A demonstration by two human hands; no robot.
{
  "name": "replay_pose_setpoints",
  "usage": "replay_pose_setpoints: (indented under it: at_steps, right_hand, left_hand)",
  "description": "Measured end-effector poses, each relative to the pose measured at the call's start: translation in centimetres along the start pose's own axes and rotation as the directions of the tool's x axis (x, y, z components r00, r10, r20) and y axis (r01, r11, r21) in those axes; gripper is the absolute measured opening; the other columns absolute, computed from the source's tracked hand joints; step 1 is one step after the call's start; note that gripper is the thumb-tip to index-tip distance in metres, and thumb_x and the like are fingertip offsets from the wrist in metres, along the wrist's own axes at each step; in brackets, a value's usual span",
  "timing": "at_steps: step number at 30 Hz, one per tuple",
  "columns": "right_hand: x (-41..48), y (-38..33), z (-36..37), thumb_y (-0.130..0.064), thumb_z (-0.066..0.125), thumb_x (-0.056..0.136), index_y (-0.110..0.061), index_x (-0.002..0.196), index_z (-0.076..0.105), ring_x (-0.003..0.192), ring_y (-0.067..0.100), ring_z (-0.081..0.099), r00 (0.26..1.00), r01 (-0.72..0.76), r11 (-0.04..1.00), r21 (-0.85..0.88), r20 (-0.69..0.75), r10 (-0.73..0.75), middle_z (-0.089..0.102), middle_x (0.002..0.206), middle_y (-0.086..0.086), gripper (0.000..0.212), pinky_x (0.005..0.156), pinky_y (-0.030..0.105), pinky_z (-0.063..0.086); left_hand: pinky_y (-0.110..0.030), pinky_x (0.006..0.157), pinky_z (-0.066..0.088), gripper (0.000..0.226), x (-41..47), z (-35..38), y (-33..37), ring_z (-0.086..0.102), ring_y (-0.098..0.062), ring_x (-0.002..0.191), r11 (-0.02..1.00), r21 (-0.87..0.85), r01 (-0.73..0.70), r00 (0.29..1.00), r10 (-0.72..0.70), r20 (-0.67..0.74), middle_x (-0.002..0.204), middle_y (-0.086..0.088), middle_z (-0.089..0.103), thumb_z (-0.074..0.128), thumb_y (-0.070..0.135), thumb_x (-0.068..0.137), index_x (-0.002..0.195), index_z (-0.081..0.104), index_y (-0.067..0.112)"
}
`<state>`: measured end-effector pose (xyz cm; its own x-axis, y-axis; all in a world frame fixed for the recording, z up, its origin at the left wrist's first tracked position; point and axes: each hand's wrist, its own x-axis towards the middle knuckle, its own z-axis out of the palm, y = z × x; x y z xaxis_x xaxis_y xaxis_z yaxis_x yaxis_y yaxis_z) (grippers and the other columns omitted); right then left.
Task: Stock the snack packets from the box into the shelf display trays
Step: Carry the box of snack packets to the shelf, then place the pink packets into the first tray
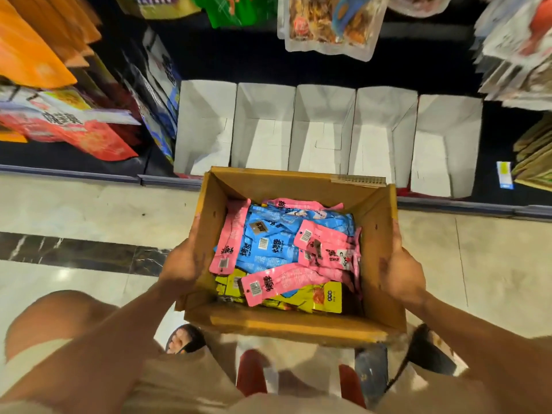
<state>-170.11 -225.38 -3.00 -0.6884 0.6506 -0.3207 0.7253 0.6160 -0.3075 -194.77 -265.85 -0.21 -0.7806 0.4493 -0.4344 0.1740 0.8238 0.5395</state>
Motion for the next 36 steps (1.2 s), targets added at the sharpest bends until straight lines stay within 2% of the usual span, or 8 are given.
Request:
replay_pose_setpoints:
  at_steps: [7, 10, 12, 14, 18, 24, 30, 36]
  right_hand:
    - [0.7, 0.4, -0.6, -0.03, 0.059, 0.086, -0.037, 0.151, -0.025, 0.071, 0.025, 0.064, 0.985, -0.04, 0.987, -0.158, 0.161, 0.066, 0.065, 0.09, 0.006, 0.107, 0.065, 0.042, 0.058]
    - [0.8, -0.7, -3.5, -0.049, 0.053, 0.085, -0.031, 0.149, 0.02, 0.094, 0.027, 0.067, 0.978, -0.02, 0.977, -0.213, 0.197, 0.063, 0.067, 0.111, 0.003, 0.074, 0.083, 0.046, 0.059]
    - [0.8, -1.9, -5.5, -0.051, 0.054, 0.084, -0.03, 0.139, 0.038, 0.106, 0.03, 0.065, 0.981, 0.027, 0.978, -0.207, 0.192, 0.013, 0.065, 0.121, 0.003, 0.061, 0.088, 0.047, 0.057]
    - [0.3, -3.5, -7.4, -0.047, 0.053, 0.081, -0.03, 0.133, 0.044, 0.104, 0.03, 0.067, 0.991, 0.074, 0.977, -0.201, 0.126, -0.049, 0.067, 0.12, 0.004, 0.055, 0.085, 0.047, 0.058]
    - [-2.9, -8.2, -11.8, -0.028, 0.06, 0.086, -0.021, 0.131, 0.05, 0.11, 0.034, 0.062, 0.979, 0.204, 0.968, -0.144, 0.023, -0.202, 0.062, 0.122, 0.011, 0.047, 0.088, 0.043, 0.054]
    - [-5.0, -11.9, -13.8, -0.023, 0.072, 0.084, -0.025, 0.145, 0.044, 0.13, 0.028, 0.046, 0.924, 0.368, 0.918, -0.149, -0.049, -0.379, 0.047, 0.144, 0.004, 0.067, 0.104, 0.042, 0.046]
    - [-4.1, -13.9, -12.7, -0.035, 0.066, 0.091, -0.028, 0.146, 0.043, 0.131, 0.024, 0.046, 0.895, 0.438, 0.892, -0.113, -0.036, -0.444, 0.045, 0.146, 0.0, 0.06, 0.105, 0.043, 0.045]
    - [-0.6, -14.3, -8.8, -0.037, 0.067, 0.091, -0.023, 0.15, 0.04, 0.135, 0.028, 0.045, 0.886, 0.457, 0.882, -0.118, 0.152, -0.438, 0.042, 0.148, 0.006, 0.066, 0.111, 0.041, 0.042]
  left_hand:
    - [-0.048, 0.082, 0.055, 0.11, 1.4, 0.4, -1.7, 0.067, -0.04, 0.093, 0.962, 0.256, 0.092, 0.991, -0.112, 0.067, 0.119, -0.024, 0.066, 0.061, 0.029, 0.097, 0.15, -0.034, 0.047]
    - [-0.044, 0.097, 0.048, 0.074, 0.1, -2.1, 2.5, 0.061, -0.037, 0.116, 0.937, 0.34, 0.082, 0.99, -0.115, 0.078, 0.138, -0.019, 0.059, 0.048, 0.047, 0.101, 0.162, 0.014, 0.023]
    - [-0.041, 0.102, 0.044, 0.076, -2.1, -4.0, 6.2, 0.058, -0.036, 0.123, 0.954, 0.299, 0.021, 0.995, -0.049, 0.088, 0.14, -0.015, 0.058, 0.038, 0.063, 0.086, 0.146, 0.047, 0.018]
    - [-0.041, 0.103, 0.045, 0.08, -4.0, -5.0, 8.9, 0.058, -0.033, 0.125, 0.951, 0.297, -0.087, 0.995, 0.065, 0.082, 0.14, -0.01, 0.06, 0.036, 0.066, 0.076, 0.139, 0.054, 0.021]
    - [-0.042, 0.107, 0.044, 0.058, -5.3, -6.1, 11.8, 0.049, -0.03, 0.137, 0.891, 0.417, -0.178, 0.979, 0.204, -0.018, 0.158, -0.004, 0.043, 0.054, 0.032, 0.101, 0.155, 0.036, 0.027]
    - [-0.046, 0.125, 0.024, 0.073, -5.6, -6.1, 14.2, 0.017, -0.026, 0.156, 0.766, 0.567, -0.304, 0.905, 0.418, -0.079, 0.171, -0.001, 0.016, 0.056, 0.034, 0.1, 0.162, 0.018, 0.032]
    - [-0.052, 0.127, 0.015, 0.079, -4.5, -4.9, 14.7, 0.008, -0.026, 0.158, 0.742, 0.591, -0.315, 0.903, 0.426, -0.055, 0.172, 0.001, 0.007, 0.056, 0.044, 0.099, 0.162, 0.009, 0.036]
    - [-0.049, 0.127, 0.012, 0.078, -1.2, -2.4, 13.0, 0.005, -0.025, 0.159, 0.77, 0.553, -0.318, 0.932, 0.36, 0.035, 0.172, 0.0, 0.006, 0.055, 0.043, 0.1, 0.163, 0.009, 0.034]
